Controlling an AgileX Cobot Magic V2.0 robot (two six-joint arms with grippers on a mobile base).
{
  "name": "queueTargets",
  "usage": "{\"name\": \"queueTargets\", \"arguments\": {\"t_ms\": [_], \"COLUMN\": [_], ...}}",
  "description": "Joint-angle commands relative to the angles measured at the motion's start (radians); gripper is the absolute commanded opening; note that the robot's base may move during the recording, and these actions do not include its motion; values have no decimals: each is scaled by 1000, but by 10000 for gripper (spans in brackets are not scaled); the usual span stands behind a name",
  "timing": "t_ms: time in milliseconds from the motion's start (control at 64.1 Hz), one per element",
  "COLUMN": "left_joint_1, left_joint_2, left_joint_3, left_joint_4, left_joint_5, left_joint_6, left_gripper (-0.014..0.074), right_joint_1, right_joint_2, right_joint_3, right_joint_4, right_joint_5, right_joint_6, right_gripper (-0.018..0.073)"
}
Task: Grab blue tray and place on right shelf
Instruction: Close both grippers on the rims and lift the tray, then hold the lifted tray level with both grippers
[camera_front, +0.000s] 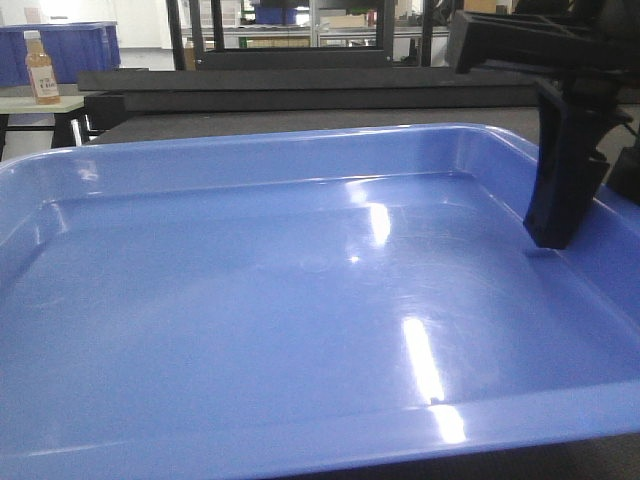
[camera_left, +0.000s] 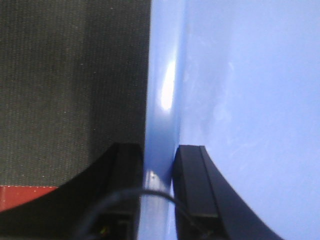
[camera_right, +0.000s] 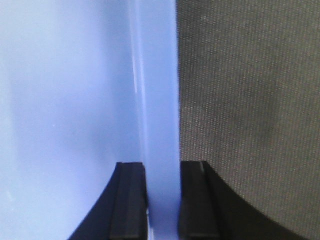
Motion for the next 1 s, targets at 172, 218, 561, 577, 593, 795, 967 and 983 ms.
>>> {"name": "queueTargets", "arguments": {"t_ms": [172,218,561,577,593,795,967,983], "left_joint_1": [-8,-8,-8,-8,-8,-8,-8,-8], "left_joint_2": [-24,-24,-22,-19,-19,32,57,57], "left_joint_3": [-27,-27,-59,-65,-76,-155,-159,-159], "left_joint_4": [-29,-29,-27,-27,-27,-25,-25,-25], "left_joint_5": [-56,-56,-51,-48,-46,-5,13,15], "left_joint_6": [-5,-5,29,29,29,54,54,54], "left_gripper": [-8,-8,-8,-8,-8,-8,-8,-8], "right_joint_1": [-2,-2,-2,-2,-2,-2,-2,-2], "right_joint_2": [-33,-33,-33,-33,-33,-33,-31,-31], "right_joint_3": [-24,-24,-24,-24,-24,-7,11,9], "right_joint_4": [-5,-5,0,0,0,0,0,0], "right_joint_5": [-43,-43,-52,-52,-51,-68,-93,-93], "right_joint_6": [9,9,38,41,41,41,41,41], "right_gripper": [168,168,168,168,168,168,168,168]}}
